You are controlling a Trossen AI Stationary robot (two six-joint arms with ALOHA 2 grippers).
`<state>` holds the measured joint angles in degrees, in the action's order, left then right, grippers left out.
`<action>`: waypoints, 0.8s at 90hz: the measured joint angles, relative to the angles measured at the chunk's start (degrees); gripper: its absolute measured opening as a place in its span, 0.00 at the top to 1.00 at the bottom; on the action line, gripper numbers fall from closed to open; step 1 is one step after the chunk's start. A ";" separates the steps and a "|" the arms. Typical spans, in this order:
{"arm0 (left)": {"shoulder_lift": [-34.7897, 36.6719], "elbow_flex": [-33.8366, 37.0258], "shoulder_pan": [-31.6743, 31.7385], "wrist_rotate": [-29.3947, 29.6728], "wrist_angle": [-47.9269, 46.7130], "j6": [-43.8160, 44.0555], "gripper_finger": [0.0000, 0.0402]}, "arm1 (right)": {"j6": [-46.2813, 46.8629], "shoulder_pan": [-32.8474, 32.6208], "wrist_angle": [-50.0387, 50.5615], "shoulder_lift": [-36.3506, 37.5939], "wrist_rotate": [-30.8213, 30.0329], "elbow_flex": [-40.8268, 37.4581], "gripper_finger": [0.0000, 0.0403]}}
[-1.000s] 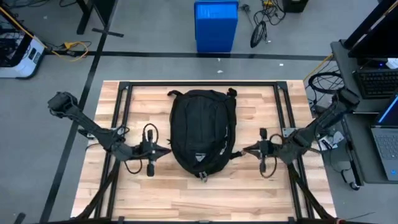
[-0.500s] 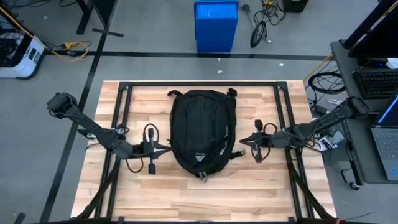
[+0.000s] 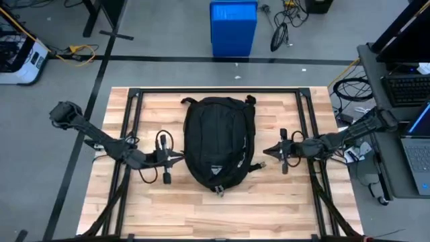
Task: Unpack backpack
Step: Return to Home Position
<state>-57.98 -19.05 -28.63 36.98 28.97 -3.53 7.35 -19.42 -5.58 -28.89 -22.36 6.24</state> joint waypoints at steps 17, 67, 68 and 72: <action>0.00 0.00 3.21 -4.65 0.68 0.59 1.00 | -1.15 0.00 0.14 2.41 0.23 -1.22 1.00; 0.00 0.00 14.96 -19.68 2.67 -0.39 1.00 | -2.24 0.00 0.15 5.49 0.23 -3.58 1.00; 0.00 0.00 15.21 -19.96 2.67 -0.40 1.00 | -2.25 0.00 0.17 5.52 0.24 -3.58 1.00; 0.00 0.00 16.12 -21.08 2.67 -0.58 1.00 | -2.27 0.00 0.41 5.68 0.25 -3.58 1.00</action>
<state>-57.98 -19.05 -12.50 15.90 31.64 -4.11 5.08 -19.42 -5.17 -23.21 -22.11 2.66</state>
